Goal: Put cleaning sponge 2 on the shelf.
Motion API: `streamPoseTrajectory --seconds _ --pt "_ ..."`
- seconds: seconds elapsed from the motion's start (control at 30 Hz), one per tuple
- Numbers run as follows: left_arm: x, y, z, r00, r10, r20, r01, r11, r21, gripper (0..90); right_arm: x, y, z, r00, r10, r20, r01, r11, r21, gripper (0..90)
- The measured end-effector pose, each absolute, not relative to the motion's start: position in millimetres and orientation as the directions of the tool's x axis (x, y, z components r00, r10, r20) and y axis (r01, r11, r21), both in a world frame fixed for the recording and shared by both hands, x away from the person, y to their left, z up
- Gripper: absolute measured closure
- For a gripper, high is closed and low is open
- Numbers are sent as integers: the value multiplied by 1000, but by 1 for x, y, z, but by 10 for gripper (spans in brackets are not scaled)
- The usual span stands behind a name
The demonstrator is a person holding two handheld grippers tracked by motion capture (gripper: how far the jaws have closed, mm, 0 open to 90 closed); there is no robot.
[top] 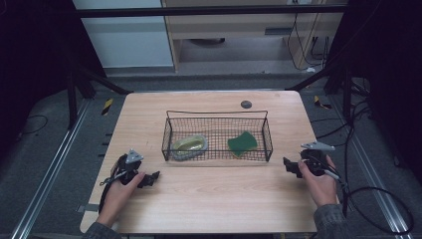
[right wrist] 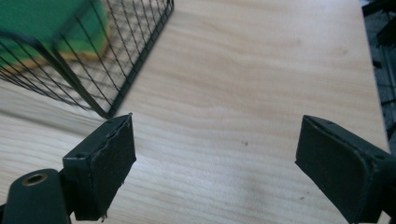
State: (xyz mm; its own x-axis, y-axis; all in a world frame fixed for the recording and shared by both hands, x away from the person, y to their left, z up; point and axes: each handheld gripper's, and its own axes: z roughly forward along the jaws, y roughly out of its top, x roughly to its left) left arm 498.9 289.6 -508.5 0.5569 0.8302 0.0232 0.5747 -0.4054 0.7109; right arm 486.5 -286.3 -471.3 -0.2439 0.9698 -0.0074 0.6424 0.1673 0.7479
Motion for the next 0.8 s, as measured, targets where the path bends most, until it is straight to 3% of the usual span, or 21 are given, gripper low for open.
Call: streamPoseTrajectory --seconds 0.33,0.57,0.8 --pt "499 289 -508 556 831 23 575 -405 711 0 492 -297 -508 -184 981 59 683 84 725 111" --pt "500 289 -509 556 831 23 575 -404 711 0 494 -293 -512 -212 977 -2 662 145 735 71" --pt "500 289 -509 555 831 23 576 -404 711 0 495 -289 -512 -200 980 2 675 136 725 21"
